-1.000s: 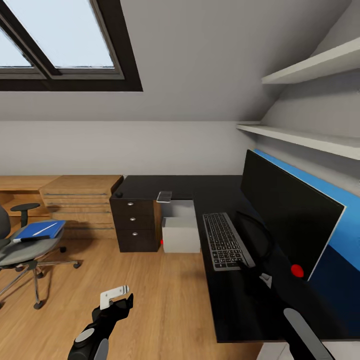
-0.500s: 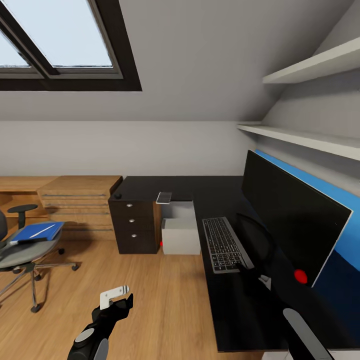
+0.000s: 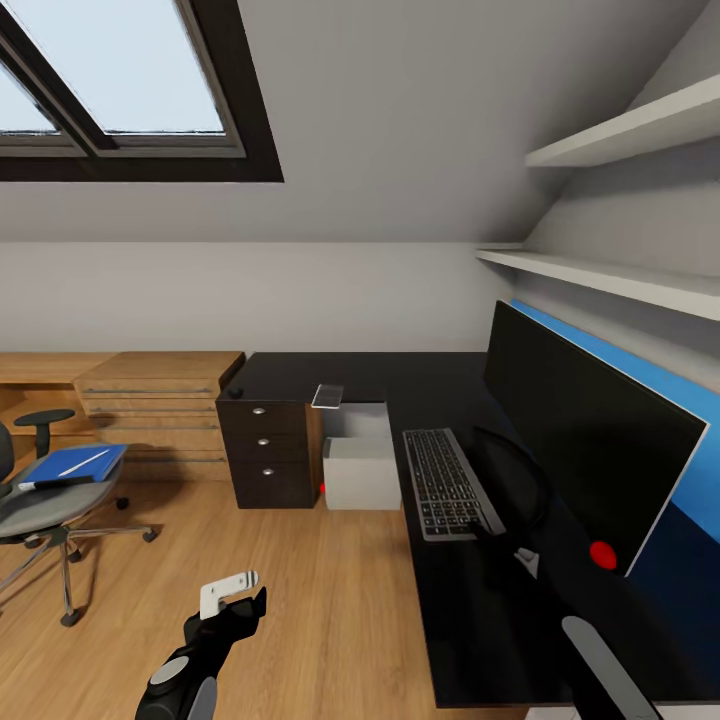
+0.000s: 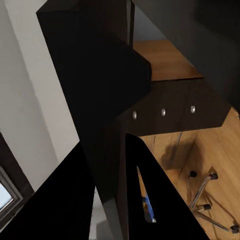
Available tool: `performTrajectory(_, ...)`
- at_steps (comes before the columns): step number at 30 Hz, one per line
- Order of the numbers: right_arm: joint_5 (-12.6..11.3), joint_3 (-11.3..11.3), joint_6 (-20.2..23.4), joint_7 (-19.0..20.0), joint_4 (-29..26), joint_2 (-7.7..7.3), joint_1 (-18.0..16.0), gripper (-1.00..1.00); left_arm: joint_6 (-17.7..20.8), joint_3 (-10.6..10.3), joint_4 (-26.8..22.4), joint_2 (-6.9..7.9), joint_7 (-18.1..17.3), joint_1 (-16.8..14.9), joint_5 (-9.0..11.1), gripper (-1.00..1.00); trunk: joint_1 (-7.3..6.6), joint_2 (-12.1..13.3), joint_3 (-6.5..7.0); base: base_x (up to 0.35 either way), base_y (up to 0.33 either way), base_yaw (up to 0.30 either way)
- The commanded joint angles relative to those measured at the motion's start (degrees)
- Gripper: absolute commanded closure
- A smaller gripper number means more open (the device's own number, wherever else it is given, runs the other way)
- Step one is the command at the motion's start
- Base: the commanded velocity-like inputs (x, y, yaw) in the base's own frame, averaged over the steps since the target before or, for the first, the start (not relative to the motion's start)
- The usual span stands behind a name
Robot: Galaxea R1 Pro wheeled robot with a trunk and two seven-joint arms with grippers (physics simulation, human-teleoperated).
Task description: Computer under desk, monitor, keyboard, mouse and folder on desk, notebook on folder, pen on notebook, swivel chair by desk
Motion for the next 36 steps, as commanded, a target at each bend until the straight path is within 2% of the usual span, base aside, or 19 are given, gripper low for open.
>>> performTrajectory(1,-0.63,0.13,0.06,0.35,0.03,0.0,-0.04,1.0,0.2,-0.07,-0.08,0.01,0.51,-0.03,0.6,-1.0,0.0,-0.04,-0.07,0.0,0.0,0.0)
performTrajectory(8,-1.14,0.07,0.06,0.44,0.02,0.12,-0.02,1.0,0.2,-0.05,-0.08,0.01,0.51,-0.03,0.6,-1.0,0.0,-0.04,-0.07,0.0,0.0,0.0)
performTrajectory(9,-1.59,0.08,0.04,0.45,0.02,0.14,-0.03,1.0,0.2,-0.05,-0.08,0.01,0.51,-0.03,0.6,-1.0,0.0,-0.04,-0.07,0.0,0.0,0.0)
performTrajectory(11,-4.61,0.22,-0.02,0.5,0.02,0.12,-0.04,1.0,0.2,-0.05,-0.08,0.01,0.51,-0.03,0.6,-1.0,0.0,-0.04,-0.07,0.0,0.0,0.0)
performTrajectory(12,-4.81,0.21,-0.02,0.49,0.02,0.1,-0.04,1.0,0.2,-0.05,-0.08,0.01,0.51,-0.03,0.6,-1.0,0.0,-0.04,-0.07,0.0,0.0,0.0)
performTrajectory(28,-5.0,0.28,-0.18,0.12,0.1,0.12,-0.04,1.0,0.2,-0.05,-0.08,0.01,0.51,-0.03,0.6,-1.0,0.0,-0.04,-0.07,0.016,-0.017,0.0)
performTrajectory(33,-4.9,0.36,-0.2,0.05,0.2,0.09,-0.03,1.0,0.2,-0.05,-0.08,0.01,0.51,-0.03,0.6,-1.0,0.0,-0.04,-0.07,0.158,0.0,0.0)
performTrajectory(36,-4.82,0.43,-0.21,-0.03,1.74,0.08,-0.04,1.0,0.2,-0.05,-0.08,0.01,0.51,-0.03,0.6,-1.0,0.0,-0.04,-0.07,0.038,0.0,0.0)
